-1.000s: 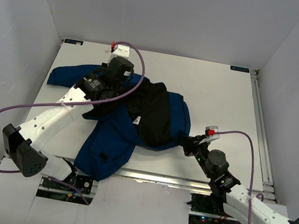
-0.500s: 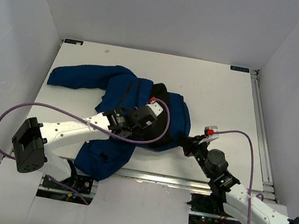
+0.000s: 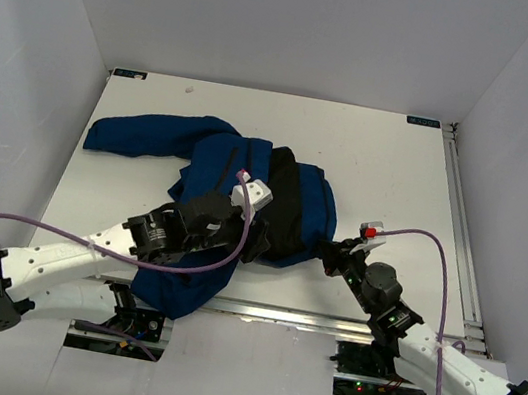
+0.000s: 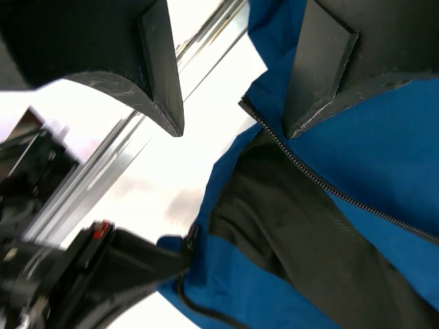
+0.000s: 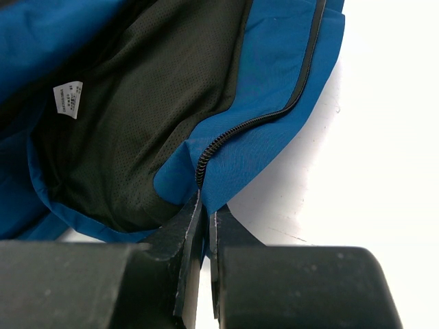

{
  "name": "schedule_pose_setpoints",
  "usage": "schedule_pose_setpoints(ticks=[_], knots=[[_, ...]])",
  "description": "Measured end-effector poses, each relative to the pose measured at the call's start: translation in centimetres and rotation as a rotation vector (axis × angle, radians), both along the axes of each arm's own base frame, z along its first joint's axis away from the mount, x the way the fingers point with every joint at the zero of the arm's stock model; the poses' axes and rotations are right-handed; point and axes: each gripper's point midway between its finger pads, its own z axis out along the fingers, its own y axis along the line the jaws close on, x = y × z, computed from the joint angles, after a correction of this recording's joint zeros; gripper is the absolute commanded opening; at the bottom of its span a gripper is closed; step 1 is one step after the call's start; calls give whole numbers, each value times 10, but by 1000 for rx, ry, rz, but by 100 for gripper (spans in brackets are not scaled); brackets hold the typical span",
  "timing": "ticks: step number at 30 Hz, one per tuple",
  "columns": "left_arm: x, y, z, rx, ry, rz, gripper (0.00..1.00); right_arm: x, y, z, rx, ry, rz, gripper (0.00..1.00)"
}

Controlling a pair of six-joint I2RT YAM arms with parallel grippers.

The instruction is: Zip up the jacket

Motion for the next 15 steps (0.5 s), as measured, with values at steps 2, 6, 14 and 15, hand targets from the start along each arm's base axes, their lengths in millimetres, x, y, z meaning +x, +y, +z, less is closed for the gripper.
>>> schedule_pose_setpoints(ticks=[2,6,14,15], knots=[[3,3,8,-39,3,47,68,0,0,1,1,-1,1,8],[11,17,7,-52,27,172,69,1,1,4,5,-6,2,8],[0,40,31,-192,63,254,69,1,1,5,7,-8,2,8],[1,44,33,-208,71,286,69,1,2,5,7,-7,2,8]])
